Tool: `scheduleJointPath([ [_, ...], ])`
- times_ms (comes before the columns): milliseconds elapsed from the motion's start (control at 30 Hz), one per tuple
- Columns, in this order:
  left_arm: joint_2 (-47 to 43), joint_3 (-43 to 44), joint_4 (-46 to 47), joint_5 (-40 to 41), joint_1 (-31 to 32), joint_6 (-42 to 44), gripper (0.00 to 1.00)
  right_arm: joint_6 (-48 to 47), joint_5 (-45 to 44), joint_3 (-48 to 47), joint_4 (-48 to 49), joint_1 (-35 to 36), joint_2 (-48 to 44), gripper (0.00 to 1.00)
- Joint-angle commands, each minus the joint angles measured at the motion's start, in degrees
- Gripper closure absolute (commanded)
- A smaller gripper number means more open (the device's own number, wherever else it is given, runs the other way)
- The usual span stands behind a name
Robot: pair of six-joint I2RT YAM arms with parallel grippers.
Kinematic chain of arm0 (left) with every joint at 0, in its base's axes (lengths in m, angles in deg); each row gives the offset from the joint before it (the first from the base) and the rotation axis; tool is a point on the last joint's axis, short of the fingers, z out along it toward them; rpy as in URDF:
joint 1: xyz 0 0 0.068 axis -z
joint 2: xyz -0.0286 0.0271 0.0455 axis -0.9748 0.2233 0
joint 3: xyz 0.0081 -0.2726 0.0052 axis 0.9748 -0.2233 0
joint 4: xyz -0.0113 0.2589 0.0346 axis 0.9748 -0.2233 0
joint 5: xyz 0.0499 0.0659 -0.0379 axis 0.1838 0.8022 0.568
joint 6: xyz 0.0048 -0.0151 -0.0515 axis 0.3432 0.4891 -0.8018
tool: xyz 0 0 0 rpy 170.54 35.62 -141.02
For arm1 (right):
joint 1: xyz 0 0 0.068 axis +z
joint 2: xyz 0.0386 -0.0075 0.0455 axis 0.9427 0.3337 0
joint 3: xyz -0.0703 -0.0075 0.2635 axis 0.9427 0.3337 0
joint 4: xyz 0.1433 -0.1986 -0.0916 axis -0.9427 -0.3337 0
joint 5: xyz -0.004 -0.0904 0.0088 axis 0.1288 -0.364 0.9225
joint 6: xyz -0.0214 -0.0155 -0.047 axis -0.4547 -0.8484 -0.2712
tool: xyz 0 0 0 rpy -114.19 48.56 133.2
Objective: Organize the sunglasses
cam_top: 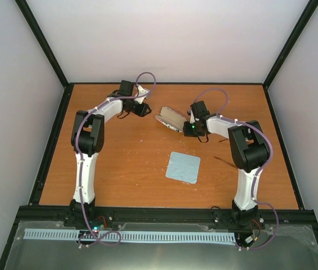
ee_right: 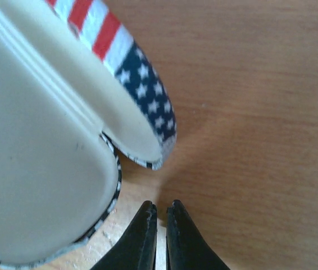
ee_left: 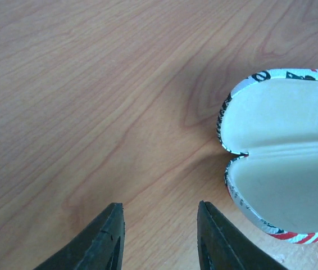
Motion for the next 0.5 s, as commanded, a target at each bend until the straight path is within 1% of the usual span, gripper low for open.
scheduleJointPath([
  [0,1.64,1.79,-1.33,-0.87,-0.01,-0.98,0.62,0.76,-0.73,-3.15,1.24,0.01,1.98,0.91],
  [300,-0.8,-4.38,0.71,-1.23,0.09,-1.47,0.62,-1.32,-1.9,-8.18,-1.07,-0.09,5.27,0.9],
  [467,-2.2,-6.13,1.33,-1.22,0.09,-1.71,0.62,-2.15,-2.25,-10.5,-1.74,-0.31,7.05,0.9],
])
